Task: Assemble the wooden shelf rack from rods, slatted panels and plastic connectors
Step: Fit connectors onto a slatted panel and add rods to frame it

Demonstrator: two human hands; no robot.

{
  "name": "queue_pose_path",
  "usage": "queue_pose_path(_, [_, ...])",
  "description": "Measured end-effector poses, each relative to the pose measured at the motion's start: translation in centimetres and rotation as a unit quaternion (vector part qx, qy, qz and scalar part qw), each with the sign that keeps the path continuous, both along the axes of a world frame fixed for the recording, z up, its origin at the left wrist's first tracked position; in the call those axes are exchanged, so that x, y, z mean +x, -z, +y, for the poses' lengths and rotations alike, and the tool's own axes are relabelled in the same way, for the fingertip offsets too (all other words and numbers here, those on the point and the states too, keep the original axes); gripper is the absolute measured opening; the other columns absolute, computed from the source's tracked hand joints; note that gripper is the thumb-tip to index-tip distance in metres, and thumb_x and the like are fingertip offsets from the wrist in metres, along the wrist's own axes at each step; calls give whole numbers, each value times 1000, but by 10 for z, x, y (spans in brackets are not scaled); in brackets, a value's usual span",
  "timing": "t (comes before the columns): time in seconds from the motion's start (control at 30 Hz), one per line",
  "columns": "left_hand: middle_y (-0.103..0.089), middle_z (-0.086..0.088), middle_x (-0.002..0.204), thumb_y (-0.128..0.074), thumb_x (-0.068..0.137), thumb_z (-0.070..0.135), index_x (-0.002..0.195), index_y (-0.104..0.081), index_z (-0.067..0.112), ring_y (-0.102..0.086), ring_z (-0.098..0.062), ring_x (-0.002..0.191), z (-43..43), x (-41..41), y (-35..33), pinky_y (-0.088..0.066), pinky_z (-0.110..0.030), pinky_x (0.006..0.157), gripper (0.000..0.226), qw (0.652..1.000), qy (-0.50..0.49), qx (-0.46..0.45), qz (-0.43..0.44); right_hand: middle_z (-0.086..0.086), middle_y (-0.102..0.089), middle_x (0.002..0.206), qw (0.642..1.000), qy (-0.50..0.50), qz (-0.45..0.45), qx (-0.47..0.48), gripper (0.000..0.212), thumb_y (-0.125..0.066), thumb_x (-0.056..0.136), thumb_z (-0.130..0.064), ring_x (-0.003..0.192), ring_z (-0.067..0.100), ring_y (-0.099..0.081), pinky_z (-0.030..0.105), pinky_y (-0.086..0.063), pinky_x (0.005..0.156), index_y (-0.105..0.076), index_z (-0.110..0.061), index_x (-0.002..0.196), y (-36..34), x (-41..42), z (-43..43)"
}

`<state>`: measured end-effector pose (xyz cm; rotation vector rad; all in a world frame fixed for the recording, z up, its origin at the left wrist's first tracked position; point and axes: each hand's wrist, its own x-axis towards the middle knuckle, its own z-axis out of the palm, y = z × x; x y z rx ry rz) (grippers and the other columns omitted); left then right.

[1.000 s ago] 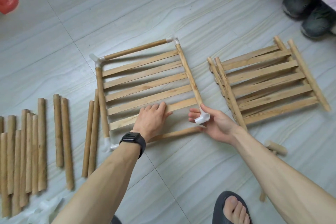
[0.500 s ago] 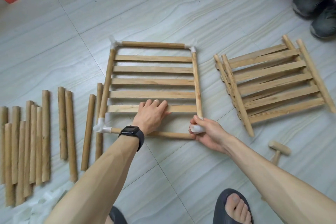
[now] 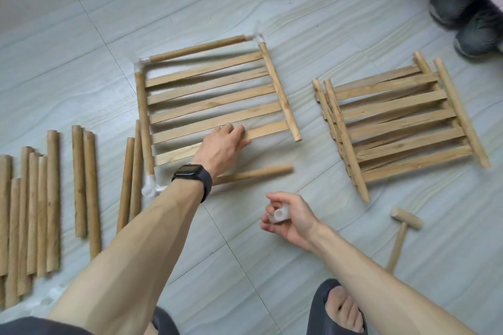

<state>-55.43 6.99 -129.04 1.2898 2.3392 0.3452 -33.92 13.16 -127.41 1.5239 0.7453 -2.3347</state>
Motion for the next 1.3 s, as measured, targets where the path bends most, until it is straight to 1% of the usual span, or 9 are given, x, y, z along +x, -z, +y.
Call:
queue_pose_path(0.1, [-54, -16, 114, -45, 106, 35, 124, -52, 9, -49, -37, 104, -14, 4, 4, -44, -47, 86, 33, 999, 12, -36, 21, 7, -54, 72, 996, 55, -17, 69, 15, -68, 89, -9, 67, 24, -68, 32, -57, 63, -55, -9, 82, 3, 9, 26])
queue_pose_path(0.2, [-53, -13, 125, -47, 104, 30, 137, -49, 15, -48, -34, 111, -25, 14, 10, -45, -44, 90, 36, 998, 9, -49, 41, 13, -62, 89, 984, 110, -71, 117, 6, -60, 88, 3, 87, 34, -71, 31, -59, 70, -58, -3, 85, 7, 17, 53])
queue_pose_path(0.3, [-57, -15, 127, -50, 99, 44, 130, -54, 13, -52, -35, 110, -26, 35, 6, -45, -45, 89, 44, 996, 22, -32, 80, 16, -66, 95, 973, 159, -104, 129, 9, -52, 96, -6, 89, 37, -71, 35, -60, 76, -58, -1, 94, 9, 16, 61])
queue_pose_path(0.4, [-58, -8, 124, -53, 93, 59, 117, -57, 17, -54, -30, 110, -32, 65, 10, -41, -43, 92, 48, 985, 133, -38, 106, 9, -67, 93, 967, 92, -110, 210, 24, -55, 102, -29, 84, 23, -68, 28, -55, 71, -65, -7, 95, 14, 11, 60])
queue_pose_path(0.53, [-57, -4, 118, -42, 103, 29, 117, -53, 17, -53, -28, 106, -37, 82, 16, -38, -37, 84, 21, 983, 135, -52, 116, -10, -62, 95, 940, -56, -105, 320, 35, -50, 103, -47, 81, 5, -52, 22, -38, 66, -74, -23, 103, 16, 6, 60])
queue_pose_path(0.63, [-57, -4, 110, -42, 104, 25, 114, -56, 15, -55, -28, 97, -40, 79, 11, -39, -37, 77, 19, 990, 113, -8, 82, -3, -59, 88, 973, 10, -42, 225, 40, -55, 102, -41, 68, 8, -49, 22, -37, 58, -70, -7, 118, 17, 4, 62])
queue_pose_path(0.73, [-56, 0, 112, -44, 106, 34, 117, -56, 17, -53, -25, 96, -46, 75, 6, -38, -34, 73, 24, 994, 98, 8, 56, 9, -59, 85, 988, 67, 9, 141, 41, -58, 102, -31, 65, 14, -56, 24, -47, 58, -66, 6, 116, 14, 6, 64])
queue_pose_path(1.0, [-51, 0, 119, -40, 107, 34, 121, -53, 16, -50, -23, 99, -60, 75, 1, -39, -35, 66, 26, 995, 92, -8, 20, 13, -62, 92, 985, -11, 18, 172, 33, -62, 99, -28, 71, 17, -61, 25, -42, 61, -69, 1, 110, 9, 3, 65])
queue_pose_path(1.3, [-53, -1, 118, -43, 106, 31, 118, -55, 15, -51, -24, 99, -66, 69, 1, -39, -35, 66, 23, 997, 79, -7, 11, 10, -62, 93, 986, -38, 26, 157, 31, -68, 94, -24, 74, 17, -62, 22, -54, 62, -70, 2, 109, 11, -2, 64])
